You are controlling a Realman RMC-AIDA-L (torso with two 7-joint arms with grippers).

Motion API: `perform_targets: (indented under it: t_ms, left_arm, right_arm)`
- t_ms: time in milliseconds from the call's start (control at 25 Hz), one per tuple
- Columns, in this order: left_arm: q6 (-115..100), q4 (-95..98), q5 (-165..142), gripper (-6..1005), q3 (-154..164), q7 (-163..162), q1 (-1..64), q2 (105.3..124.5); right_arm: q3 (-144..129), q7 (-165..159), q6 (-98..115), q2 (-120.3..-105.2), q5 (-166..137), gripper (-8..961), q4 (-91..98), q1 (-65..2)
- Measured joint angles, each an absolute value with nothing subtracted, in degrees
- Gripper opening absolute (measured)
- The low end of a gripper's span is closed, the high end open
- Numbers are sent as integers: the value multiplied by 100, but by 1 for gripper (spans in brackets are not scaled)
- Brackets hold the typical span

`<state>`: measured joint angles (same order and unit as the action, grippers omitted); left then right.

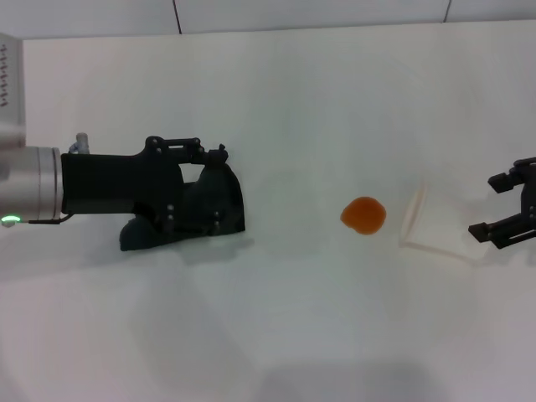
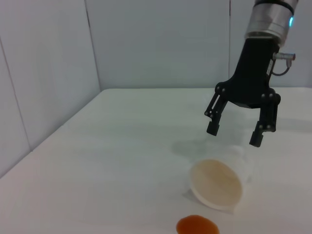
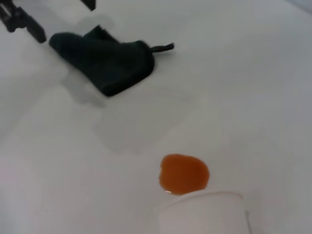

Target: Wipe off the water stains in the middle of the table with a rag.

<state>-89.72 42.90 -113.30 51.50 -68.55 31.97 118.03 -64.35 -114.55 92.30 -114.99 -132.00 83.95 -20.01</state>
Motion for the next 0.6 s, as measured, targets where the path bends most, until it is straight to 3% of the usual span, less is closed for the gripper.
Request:
perform_targets:
  t_ms: [600]
  left_arm:
    - [-9018,4321,-11295,764,5150,-6795,3175,11813]
  right_arm:
    - [-7077,-11792,9066,-11518,-13748,840,8406,-2445]
